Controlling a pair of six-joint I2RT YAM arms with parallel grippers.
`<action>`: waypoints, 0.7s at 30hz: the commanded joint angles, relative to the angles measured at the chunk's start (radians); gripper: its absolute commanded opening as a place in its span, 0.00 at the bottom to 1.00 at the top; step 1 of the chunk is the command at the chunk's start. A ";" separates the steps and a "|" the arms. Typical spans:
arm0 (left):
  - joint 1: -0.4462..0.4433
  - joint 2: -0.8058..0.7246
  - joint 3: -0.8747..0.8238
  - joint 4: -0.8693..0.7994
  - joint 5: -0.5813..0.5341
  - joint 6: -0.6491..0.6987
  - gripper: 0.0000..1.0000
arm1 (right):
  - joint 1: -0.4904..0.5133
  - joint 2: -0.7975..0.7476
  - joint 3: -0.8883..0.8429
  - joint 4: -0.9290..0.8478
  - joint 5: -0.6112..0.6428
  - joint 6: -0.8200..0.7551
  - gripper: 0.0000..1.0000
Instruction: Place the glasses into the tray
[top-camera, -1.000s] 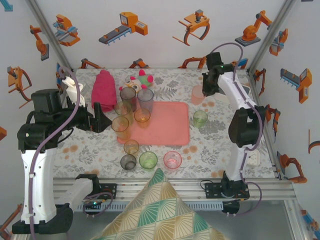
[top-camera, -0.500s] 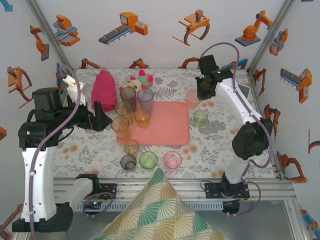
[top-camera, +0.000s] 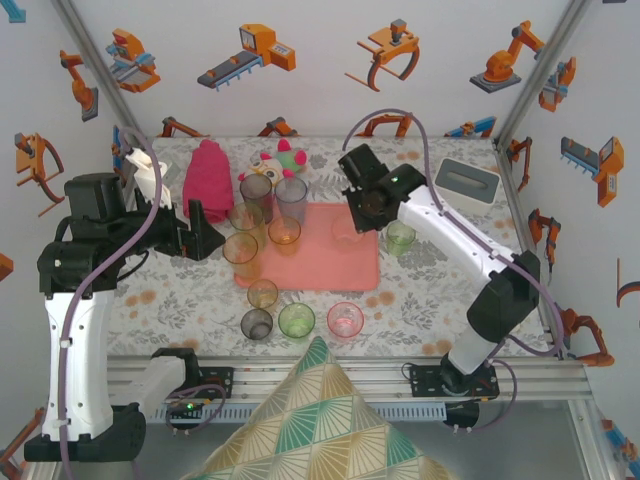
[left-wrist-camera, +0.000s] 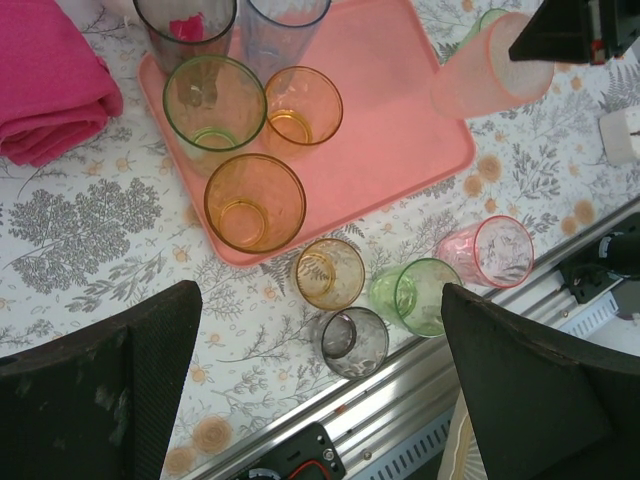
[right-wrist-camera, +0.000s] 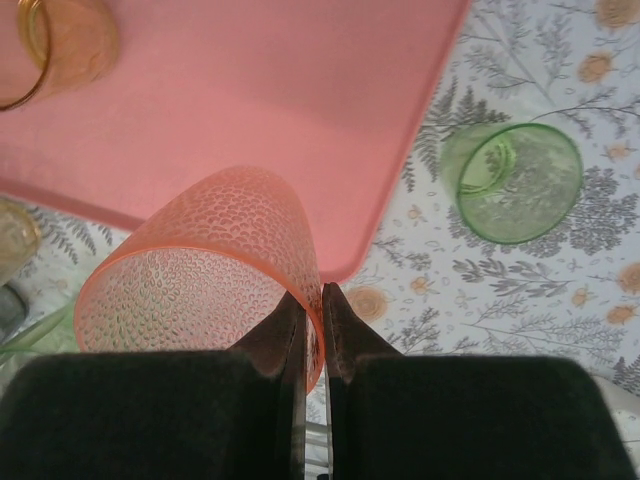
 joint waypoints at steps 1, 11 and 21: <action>0.002 -0.015 0.002 0.014 0.026 -0.008 0.97 | 0.067 0.000 0.010 -0.004 0.039 0.055 0.08; 0.003 -0.025 0.006 0.010 0.026 -0.012 0.97 | 0.191 0.111 0.067 0.049 0.040 0.103 0.08; 0.006 -0.032 0.003 0.000 0.040 -0.011 0.97 | 0.238 0.227 0.121 0.112 0.004 0.129 0.08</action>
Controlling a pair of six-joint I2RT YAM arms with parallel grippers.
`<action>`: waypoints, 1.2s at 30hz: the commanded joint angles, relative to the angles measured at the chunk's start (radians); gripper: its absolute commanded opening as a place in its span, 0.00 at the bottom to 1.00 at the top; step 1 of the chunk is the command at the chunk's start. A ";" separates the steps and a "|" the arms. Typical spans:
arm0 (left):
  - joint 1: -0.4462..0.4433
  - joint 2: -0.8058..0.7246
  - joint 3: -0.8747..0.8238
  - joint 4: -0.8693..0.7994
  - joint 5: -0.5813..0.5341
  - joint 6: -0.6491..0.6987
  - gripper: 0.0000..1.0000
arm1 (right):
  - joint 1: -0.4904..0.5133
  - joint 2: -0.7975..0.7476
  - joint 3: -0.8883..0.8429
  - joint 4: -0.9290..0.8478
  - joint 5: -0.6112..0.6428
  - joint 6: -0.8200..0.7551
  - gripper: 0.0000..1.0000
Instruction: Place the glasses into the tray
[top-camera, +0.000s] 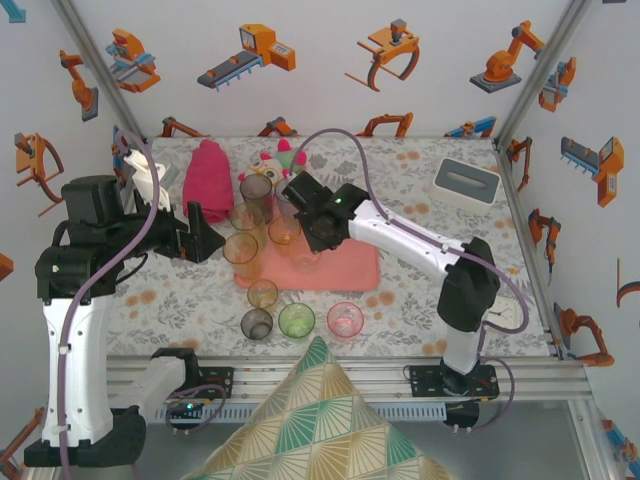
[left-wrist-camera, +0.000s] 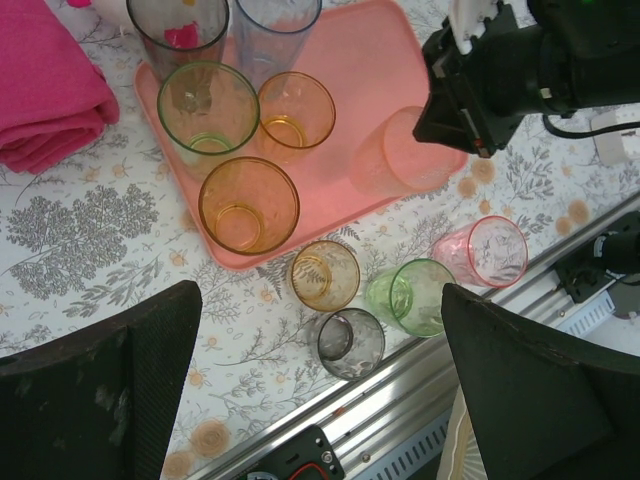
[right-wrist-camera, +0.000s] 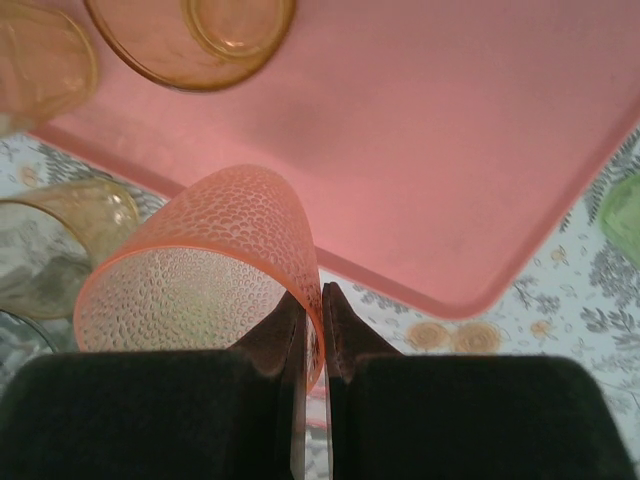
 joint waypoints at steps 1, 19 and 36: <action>0.004 -0.012 0.002 -0.003 0.028 -0.008 0.97 | 0.019 0.042 0.045 0.033 -0.014 0.029 0.08; 0.004 -0.016 -0.001 -0.005 0.039 -0.003 0.97 | 0.037 0.124 0.088 0.079 -0.026 0.049 0.08; 0.003 -0.014 0.009 -0.005 0.040 -0.003 0.97 | 0.051 0.191 0.133 0.083 -0.049 0.054 0.09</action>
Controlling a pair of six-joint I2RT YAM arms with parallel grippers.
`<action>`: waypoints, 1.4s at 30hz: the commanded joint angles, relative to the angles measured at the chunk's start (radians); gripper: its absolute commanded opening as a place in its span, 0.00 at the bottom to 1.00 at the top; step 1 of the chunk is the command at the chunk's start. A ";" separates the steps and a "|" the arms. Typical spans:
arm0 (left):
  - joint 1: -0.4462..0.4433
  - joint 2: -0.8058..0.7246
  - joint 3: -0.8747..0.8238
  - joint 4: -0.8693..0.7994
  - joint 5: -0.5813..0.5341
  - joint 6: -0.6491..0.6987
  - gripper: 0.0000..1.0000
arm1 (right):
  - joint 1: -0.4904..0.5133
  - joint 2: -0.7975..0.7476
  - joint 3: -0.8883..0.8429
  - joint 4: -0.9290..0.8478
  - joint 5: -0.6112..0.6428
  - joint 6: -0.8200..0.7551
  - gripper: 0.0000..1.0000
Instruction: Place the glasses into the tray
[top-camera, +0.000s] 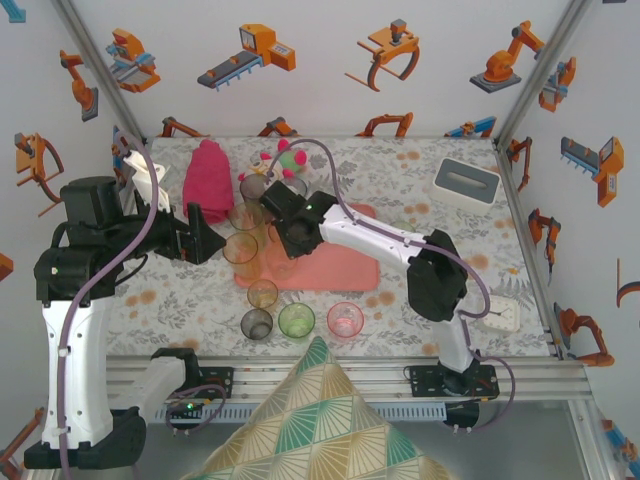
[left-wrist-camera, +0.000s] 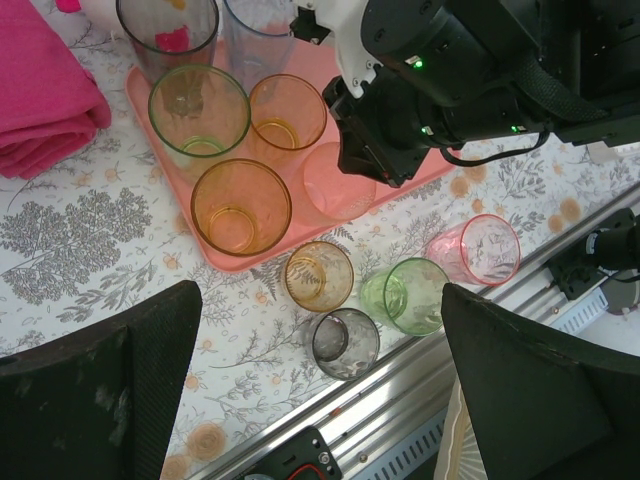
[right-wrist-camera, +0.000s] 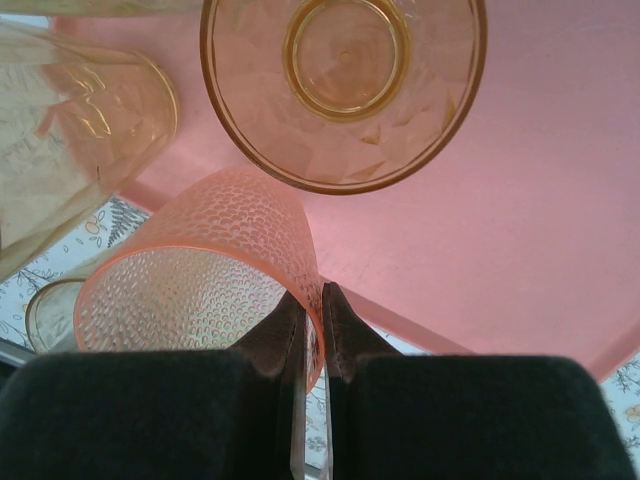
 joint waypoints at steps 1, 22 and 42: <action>0.003 -0.006 0.009 -0.005 0.023 -0.003 0.97 | 0.008 0.012 0.037 0.003 -0.003 0.020 0.09; 0.004 -0.004 0.014 -0.004 0.024 -0.004 0.97 | 0.018 0.067 0.081 -0.036 0.013 0.005 0.10; 0.003 -0.009 0.009 -0.002 0.020 -0.003 0.97 | 0.020 0.094 0.096 -0.046 0.006 -0.001 0.14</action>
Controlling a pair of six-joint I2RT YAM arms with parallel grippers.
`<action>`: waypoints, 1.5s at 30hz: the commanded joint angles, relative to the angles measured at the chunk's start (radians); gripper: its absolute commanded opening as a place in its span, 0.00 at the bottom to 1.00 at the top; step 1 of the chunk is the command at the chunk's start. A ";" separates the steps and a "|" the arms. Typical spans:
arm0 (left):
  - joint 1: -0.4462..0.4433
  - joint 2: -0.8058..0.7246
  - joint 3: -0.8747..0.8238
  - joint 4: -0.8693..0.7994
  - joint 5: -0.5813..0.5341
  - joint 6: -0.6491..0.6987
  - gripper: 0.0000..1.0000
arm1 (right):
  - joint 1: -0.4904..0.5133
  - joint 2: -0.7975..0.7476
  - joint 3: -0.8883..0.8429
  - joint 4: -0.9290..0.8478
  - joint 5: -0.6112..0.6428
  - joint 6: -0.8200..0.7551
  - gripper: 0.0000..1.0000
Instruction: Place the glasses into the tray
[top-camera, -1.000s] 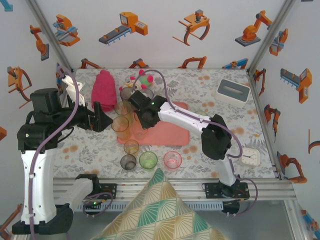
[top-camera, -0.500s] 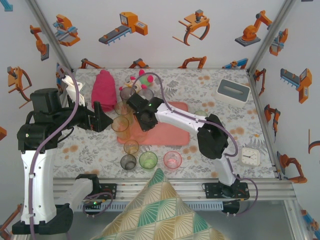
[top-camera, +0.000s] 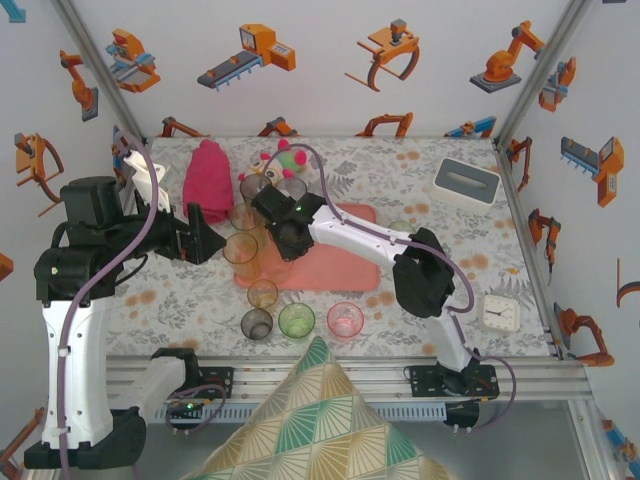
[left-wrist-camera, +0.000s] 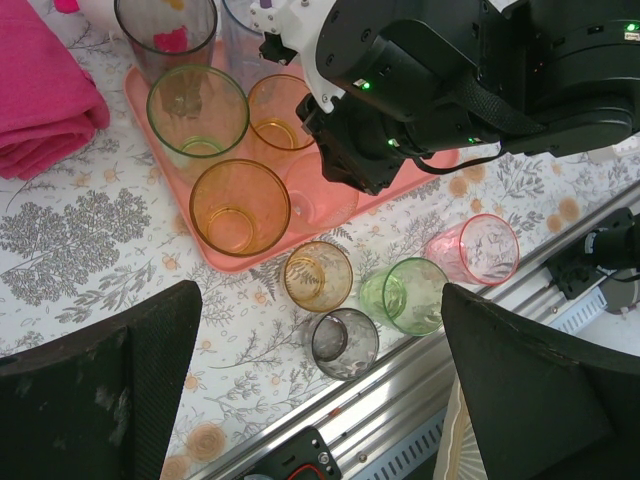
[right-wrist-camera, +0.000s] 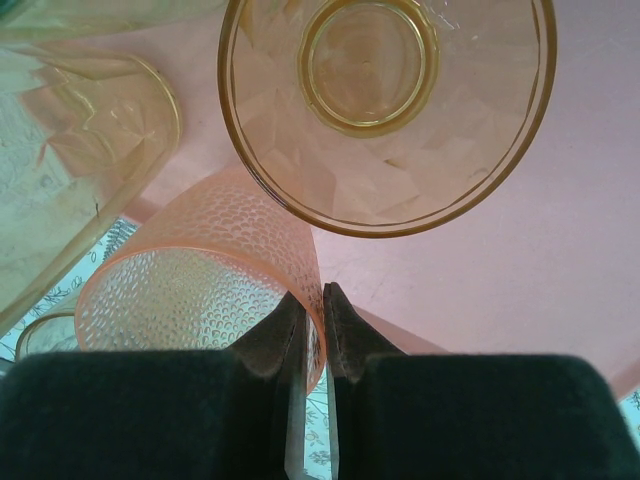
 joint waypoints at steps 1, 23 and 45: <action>0.003 -0.010 0.009 -0.003 0.017 -0.002 0.97 | 0.008 0.013 0.028 -0.019 0.007 0.002 0.14; 0.003 -0.014 0.008 -0.004 0.017 -0.002 0.97 | 0.008 0.026 0.028 -0.025 0.009 0.001 0.19; 0.003 -0.008 0.014 -0.003 0.018 -0.006 0.97 | 0.008 -0.010 0.039 -0.032 0.000 -0.013 0.31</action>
